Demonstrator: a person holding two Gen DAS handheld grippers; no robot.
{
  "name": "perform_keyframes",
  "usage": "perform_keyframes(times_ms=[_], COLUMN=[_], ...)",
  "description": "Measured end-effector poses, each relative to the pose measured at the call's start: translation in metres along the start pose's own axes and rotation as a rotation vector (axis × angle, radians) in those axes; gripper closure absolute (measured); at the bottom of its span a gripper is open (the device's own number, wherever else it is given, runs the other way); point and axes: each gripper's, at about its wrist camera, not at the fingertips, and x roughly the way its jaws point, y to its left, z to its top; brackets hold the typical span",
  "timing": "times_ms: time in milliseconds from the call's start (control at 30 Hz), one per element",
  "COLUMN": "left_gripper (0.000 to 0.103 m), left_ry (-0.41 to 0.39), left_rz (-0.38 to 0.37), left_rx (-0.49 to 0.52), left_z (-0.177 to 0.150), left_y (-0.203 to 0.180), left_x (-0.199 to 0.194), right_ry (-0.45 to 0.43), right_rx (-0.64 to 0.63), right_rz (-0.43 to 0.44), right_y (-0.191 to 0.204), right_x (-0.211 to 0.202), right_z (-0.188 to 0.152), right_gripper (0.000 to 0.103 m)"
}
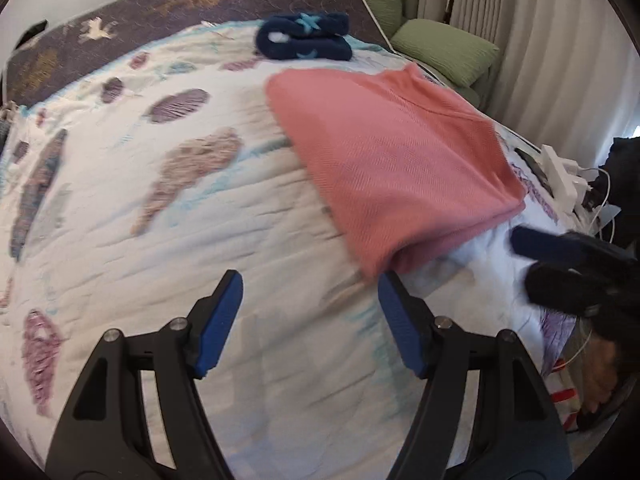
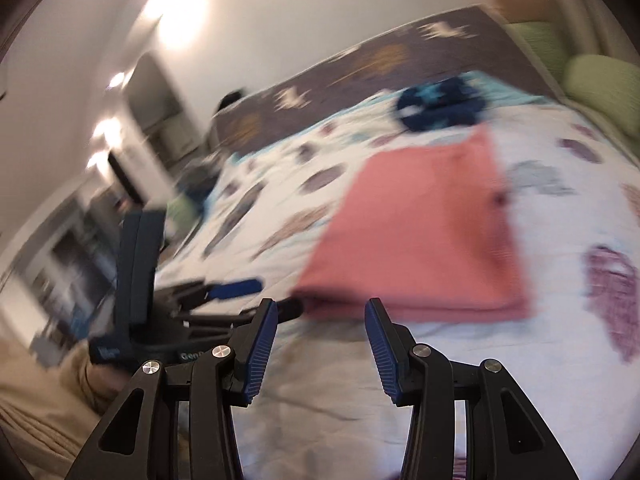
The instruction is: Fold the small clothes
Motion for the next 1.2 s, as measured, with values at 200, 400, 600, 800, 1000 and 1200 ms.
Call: perform_keyframes(times_ms=[200,400,600,800,1000,1200], left_gripper=[0.032,0.032,0.032,0.032,0.032,0.032], left_ry=[-0.031,-0.044,-0.053,-0.065,-0.048,-0.054], left_rz=[0.101,0.067,0.068,0.075,0.033,-0.033], left_rx=[-0.146,-0.257,-0.252,-0.298,-0.281,-0.091], left_z=[-0.008,-0.009,-0.012,-0.014,-0.006,0.020], left_y=[0.056,0.084,0.090,0.107,0.098,0.039], left_x=[-0.015,-0.013,-0.010,-0.013,-0.004,0.012], right_ry=[0.092,0.082,0.060,0.117,0.269,0.055], right_rx=[0.023,-0.066,0.044,-0.089,-0.064,-0.069], right_rz=[0.065,-0.105,-0.075,0.003,0.257,0.050], right_y=[0.011,0.028,0.024,0.043,0.042,0.020], right_x=[0.053,0.086,0.108,0.111,0.085,0.013], right_z=[-0.001,0.013,0.023,0.021,-0.012,0.006], right_gripper=[0.057,0.053,0.047,0.046,0.047,0.049])
